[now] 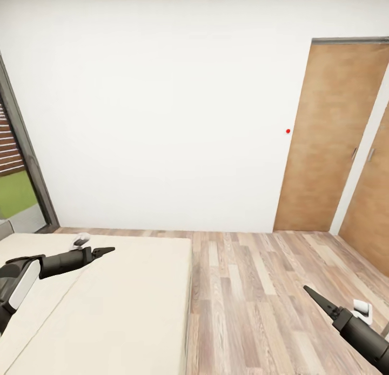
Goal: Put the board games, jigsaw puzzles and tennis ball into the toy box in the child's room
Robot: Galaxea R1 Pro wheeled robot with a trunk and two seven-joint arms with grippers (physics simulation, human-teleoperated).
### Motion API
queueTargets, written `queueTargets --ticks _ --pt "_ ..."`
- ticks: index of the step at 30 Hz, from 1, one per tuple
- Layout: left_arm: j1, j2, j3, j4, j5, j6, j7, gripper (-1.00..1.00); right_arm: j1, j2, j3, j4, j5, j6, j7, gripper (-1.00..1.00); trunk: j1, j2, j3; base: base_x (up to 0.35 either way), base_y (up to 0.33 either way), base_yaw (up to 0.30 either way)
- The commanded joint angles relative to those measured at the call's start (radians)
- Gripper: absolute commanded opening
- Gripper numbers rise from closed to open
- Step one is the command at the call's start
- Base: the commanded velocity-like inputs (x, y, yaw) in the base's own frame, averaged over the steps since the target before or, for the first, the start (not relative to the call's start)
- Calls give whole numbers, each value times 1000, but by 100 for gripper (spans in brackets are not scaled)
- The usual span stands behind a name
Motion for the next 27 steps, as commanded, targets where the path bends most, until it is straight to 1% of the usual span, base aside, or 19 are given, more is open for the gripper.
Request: queueTargets --ticks 1,7,15,27 --pt "0 0 1 0 2 5 -2 100 0 0 0 -1 -4 6 0 100 0 0 0 -3 245 -254" --pt "0 0 1 0 2 5 -2 100 0 0 0 -1 -3 6 0 100 0 0 3 -2 240 -188" --pt "0 0 1 0 2 6 -2 100 0 2 1 -1 -3 4 0 100 0 0 3 -60 248 -39" --pt "0 11 0 0 2 6 -2 100 0 3 1 -1 -2 4 0 100 0 0 3 -32 98 -4"
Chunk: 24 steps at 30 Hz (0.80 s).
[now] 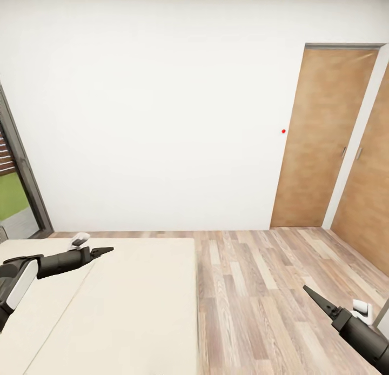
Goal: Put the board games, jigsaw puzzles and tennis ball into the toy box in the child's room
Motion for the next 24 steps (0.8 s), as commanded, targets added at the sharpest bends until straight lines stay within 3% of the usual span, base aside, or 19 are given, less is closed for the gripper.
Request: queueTargets --ticks 1,24 --pt "0 0 1 0 2 5 -2 100 0 0 0 -1 -4 6 0 100 0 -1 0 -44 164 -1" --pt "0 3 1 0 2 6 -2 100 0 1 1 -1 -4 5 0 100 0 -1 0 -28 262 0"
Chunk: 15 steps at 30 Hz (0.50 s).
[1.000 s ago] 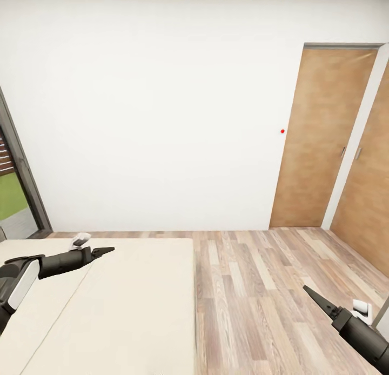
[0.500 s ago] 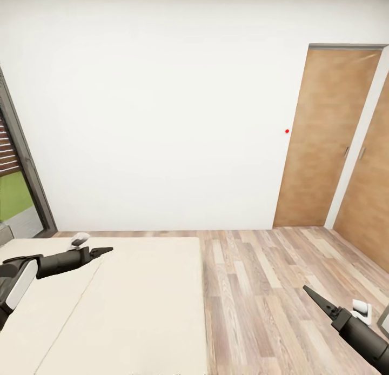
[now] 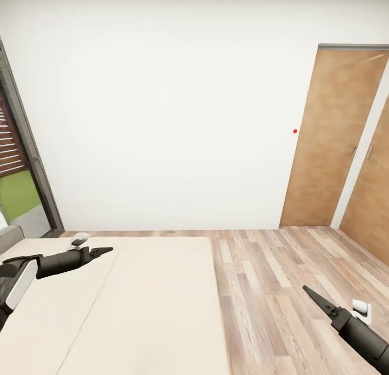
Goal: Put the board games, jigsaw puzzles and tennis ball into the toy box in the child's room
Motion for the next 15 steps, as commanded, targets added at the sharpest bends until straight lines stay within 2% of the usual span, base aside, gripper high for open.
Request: queueTargets --ticks 1,15 --pt "0 0 1 1 2 5 -2 100 0 0 0 -1 -4 6 0 100 0 -1 0 -2 285 0" --pt "0 0 1 1 2 4 -2 100 0 0 0 -1 -5 6 0 100 0 -1 0 0 286 0"
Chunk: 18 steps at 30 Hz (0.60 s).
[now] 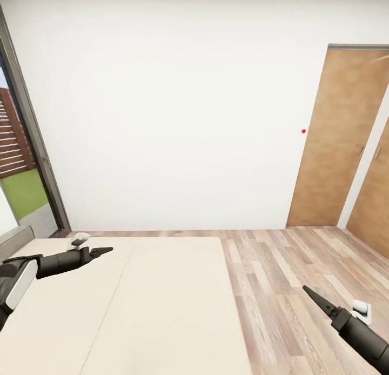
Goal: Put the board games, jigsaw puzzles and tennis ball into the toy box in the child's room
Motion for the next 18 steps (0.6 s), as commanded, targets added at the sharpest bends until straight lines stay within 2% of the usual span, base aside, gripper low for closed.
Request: queueTargets --ticks 1,18 --pt "0 0 1 1 2 5 -2 100 0 0 0 -1 -4 6 0 100 0 -1 0 0 287 0" --pt "0 2 1 1 2 4 -2 100 0 -1 0 -1 -5 6 0 100 0 -1 0 0 288 0"
